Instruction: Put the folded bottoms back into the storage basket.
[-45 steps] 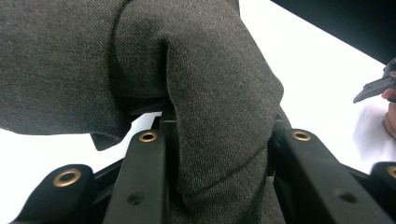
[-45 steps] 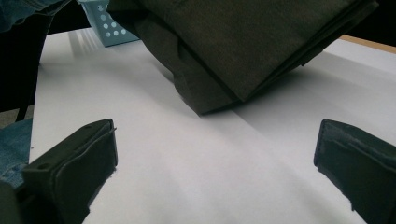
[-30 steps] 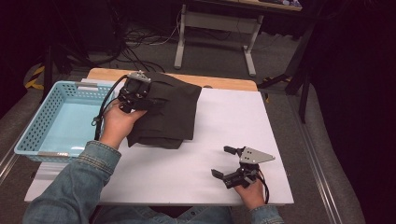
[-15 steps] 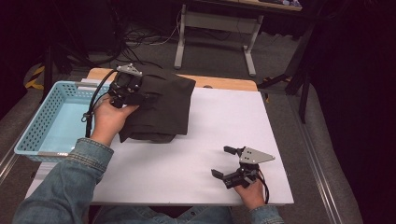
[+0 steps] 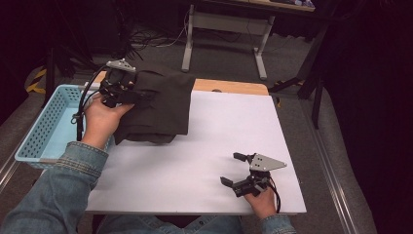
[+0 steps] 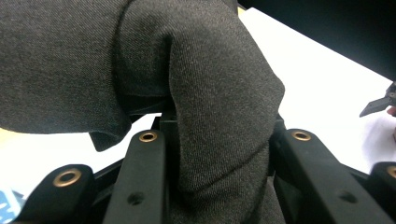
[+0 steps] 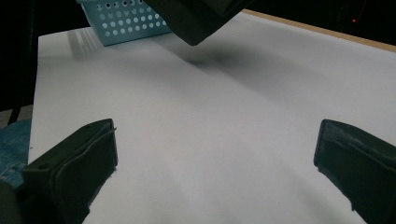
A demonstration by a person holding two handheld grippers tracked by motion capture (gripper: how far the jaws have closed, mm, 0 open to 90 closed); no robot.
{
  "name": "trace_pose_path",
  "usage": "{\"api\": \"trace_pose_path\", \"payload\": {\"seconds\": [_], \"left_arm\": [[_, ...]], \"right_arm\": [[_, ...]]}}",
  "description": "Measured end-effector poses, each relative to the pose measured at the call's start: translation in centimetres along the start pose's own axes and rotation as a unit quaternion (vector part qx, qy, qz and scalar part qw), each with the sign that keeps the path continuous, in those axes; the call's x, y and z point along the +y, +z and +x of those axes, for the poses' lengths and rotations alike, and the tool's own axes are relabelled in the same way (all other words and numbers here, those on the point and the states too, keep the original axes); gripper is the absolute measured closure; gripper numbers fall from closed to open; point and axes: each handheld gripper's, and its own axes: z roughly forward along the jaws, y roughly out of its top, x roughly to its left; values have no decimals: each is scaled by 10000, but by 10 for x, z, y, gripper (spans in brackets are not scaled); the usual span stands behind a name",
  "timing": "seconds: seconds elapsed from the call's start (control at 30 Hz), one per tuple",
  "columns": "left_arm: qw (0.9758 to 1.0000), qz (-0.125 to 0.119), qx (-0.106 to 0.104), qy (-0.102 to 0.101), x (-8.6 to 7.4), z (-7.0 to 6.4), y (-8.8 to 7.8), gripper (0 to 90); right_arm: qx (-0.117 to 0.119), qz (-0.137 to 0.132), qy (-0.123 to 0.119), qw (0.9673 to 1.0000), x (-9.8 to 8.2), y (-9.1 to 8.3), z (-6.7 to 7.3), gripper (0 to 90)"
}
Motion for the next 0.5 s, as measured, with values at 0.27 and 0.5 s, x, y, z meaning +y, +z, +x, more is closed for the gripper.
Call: {"api": "trace_pose_path", "payload": {"seconds": [0.27,0.5], "left_arm": [[10000,-33,89,-21,1,6,-12,660],[9999,-66,150,-53,2,11,-26,659]], "right_arm": [[-1,-1,0,10000,0,0,0,4],[0,0,-2,10000,0,0,0,4]]}}
